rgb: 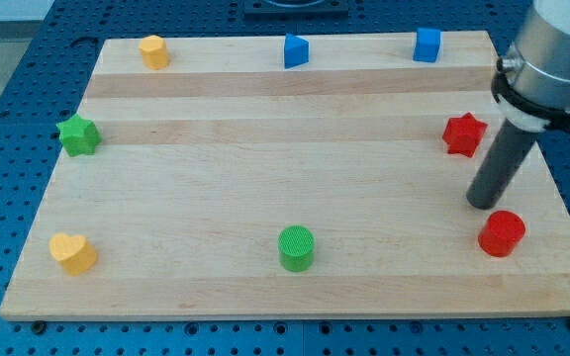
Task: Move the green circle closer to yellow heart
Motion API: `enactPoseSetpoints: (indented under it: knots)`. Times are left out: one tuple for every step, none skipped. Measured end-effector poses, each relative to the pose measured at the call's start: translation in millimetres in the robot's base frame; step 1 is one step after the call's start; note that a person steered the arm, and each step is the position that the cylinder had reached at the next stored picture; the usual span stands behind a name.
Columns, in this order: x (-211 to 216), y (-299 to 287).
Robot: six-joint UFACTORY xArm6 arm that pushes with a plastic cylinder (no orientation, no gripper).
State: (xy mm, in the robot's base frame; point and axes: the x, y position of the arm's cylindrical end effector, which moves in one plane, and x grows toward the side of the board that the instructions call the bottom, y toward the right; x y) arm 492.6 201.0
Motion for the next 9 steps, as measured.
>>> enactPoseSetpoints:
  knots:
    - [-17.7,-0.8]
    - [-37.5,6.2]
    - [-33.3,30.6]
    - [-32.5,25.2]
    - [-32.5,23.1]
    - [-32.5,22.2]
    - [-32.5,-16.4]
    - [-32.6,-43.0]
    - [-32.6,-77.5]
